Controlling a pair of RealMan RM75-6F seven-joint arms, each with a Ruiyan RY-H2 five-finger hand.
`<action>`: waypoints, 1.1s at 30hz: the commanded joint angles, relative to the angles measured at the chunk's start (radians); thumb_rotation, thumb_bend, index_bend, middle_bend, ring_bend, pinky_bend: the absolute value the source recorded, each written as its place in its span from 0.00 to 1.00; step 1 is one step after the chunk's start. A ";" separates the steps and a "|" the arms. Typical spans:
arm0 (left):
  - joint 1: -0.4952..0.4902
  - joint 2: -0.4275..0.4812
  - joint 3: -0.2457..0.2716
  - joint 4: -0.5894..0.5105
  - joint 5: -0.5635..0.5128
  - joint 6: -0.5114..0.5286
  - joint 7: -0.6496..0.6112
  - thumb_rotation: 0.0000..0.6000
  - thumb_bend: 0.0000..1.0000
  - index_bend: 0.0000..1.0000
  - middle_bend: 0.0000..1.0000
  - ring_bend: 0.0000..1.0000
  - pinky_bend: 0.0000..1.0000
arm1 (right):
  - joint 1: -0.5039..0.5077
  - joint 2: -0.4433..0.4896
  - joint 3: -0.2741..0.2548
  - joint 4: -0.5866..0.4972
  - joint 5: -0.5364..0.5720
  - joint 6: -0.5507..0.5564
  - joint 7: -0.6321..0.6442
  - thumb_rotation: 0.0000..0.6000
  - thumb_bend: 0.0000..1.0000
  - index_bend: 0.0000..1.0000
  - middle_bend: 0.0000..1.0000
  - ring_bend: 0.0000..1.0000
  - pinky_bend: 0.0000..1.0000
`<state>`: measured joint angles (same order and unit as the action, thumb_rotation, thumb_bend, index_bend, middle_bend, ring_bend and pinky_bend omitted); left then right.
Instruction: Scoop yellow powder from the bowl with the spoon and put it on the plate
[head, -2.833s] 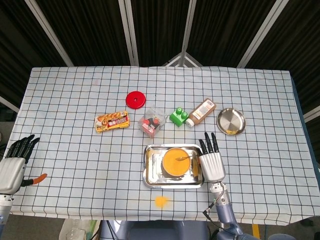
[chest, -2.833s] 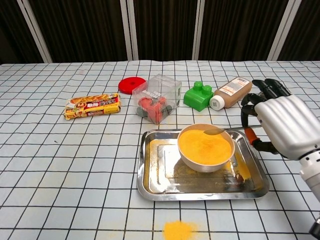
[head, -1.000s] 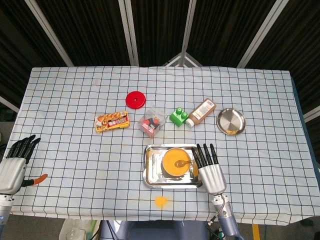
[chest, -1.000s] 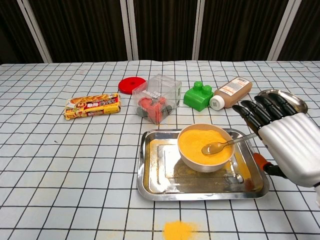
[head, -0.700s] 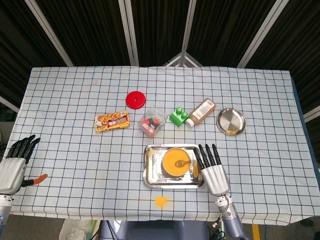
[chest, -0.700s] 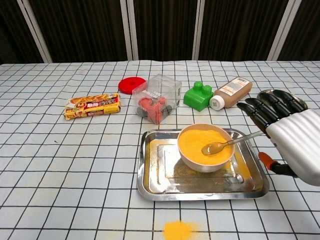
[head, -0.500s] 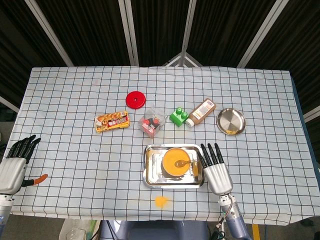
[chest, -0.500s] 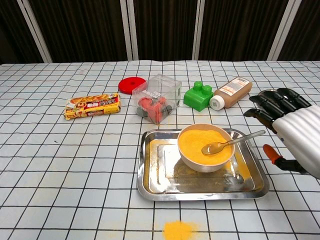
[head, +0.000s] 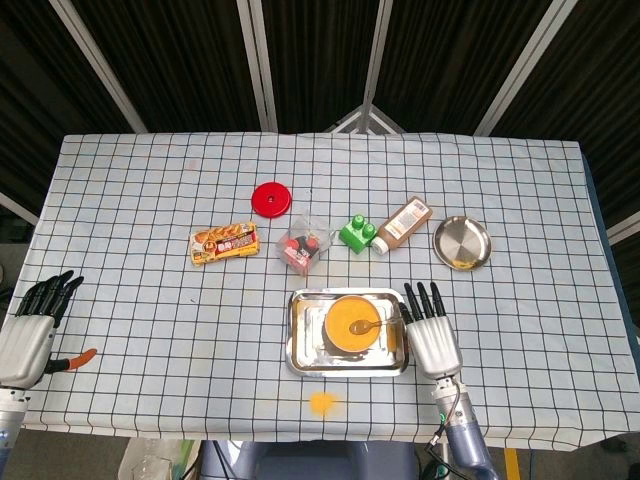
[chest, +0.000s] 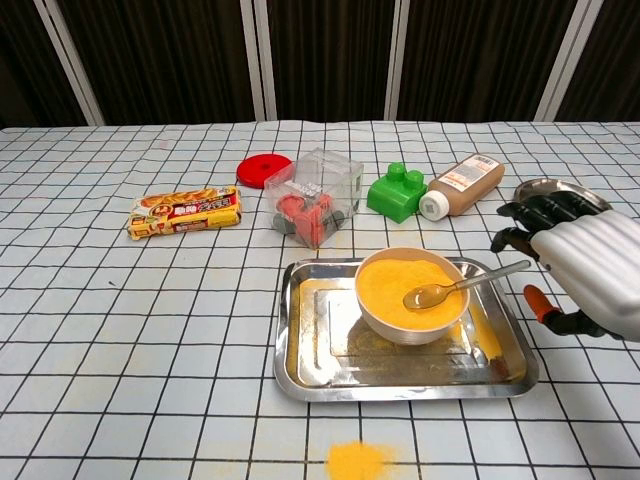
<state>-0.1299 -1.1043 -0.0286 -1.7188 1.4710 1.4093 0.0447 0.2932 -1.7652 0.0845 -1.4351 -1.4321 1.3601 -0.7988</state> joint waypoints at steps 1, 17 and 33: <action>0.000 0.000 0.000 0.000 0.000 0.000 0.000 1.00 0.00 0.00 0.00 0.00 0.00 | -0.002 -0.003 0.003 -0.007 0.017 -0.008 -0.019 1.00 0.61 0.35 0.09 0.00 0.00; 0.000 -0.001 0.001 -0.001 0.003 0.003 0.001 1.00 0.00 0.00 0.00 0.00 0.00 | -0.027 0.009 -0.038 -0.047 -0.002 0.025 -0.034 1.00 0.61 0.41 0.09 0.00 0.00; 0.000 0.001 0.001 -0.001 0.002 0.003 0.001 1.00 0.00 0.00 0.00 0.00 0.00 | -0.024 0.029 -0.030 -0.102 -0.004 0.015 -0.011 1.00 0.56 0.35 0.09 0.00 0.00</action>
<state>-0.1298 -1.1035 -0.0273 -1.7194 1.4731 1.4119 0.0454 0.2656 -1.7422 0.0497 -1.5291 -1.4400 1.3807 -0.8074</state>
